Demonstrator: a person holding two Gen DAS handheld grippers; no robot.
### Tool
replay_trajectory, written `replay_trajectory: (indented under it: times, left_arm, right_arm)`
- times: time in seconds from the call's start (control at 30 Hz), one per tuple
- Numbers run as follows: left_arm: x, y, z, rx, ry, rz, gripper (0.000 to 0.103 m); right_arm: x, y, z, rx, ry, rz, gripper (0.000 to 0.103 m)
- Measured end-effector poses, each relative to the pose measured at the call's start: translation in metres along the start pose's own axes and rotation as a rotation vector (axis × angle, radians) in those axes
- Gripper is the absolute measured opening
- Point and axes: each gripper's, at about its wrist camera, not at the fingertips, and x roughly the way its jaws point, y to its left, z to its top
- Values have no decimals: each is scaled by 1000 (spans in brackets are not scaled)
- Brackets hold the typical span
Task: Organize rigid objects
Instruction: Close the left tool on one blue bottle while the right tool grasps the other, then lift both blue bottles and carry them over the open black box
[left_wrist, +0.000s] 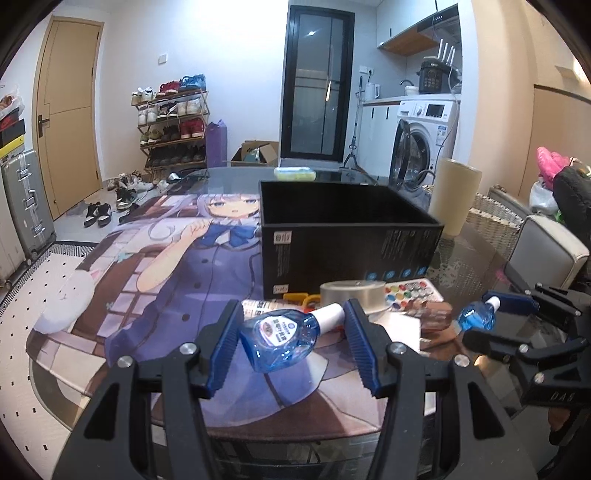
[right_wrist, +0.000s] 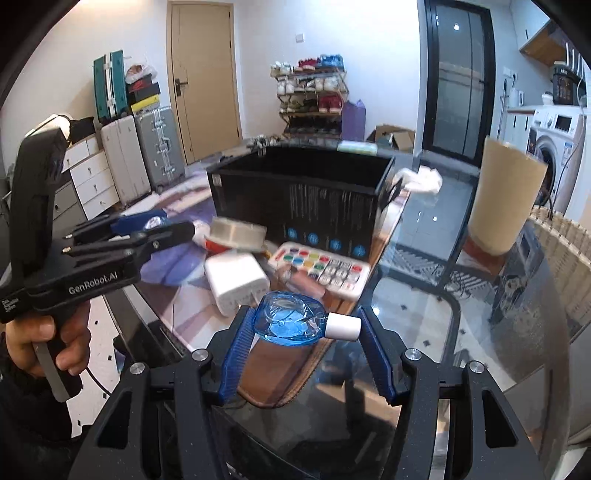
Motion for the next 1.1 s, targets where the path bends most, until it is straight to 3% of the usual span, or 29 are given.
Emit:
replay_trajectory:
  times: [0.53, 1.1]
  left_arm:
    - [-13, -2, 42, 2, -76, -51, 55]
    - [11, -6, 85, 25, -129, -20, 55]
  right_arm:
    - [-26, -5, 45, -38, -97, 30, 58]
    - [-18, -10, 90, -63, -151, 47, 58]
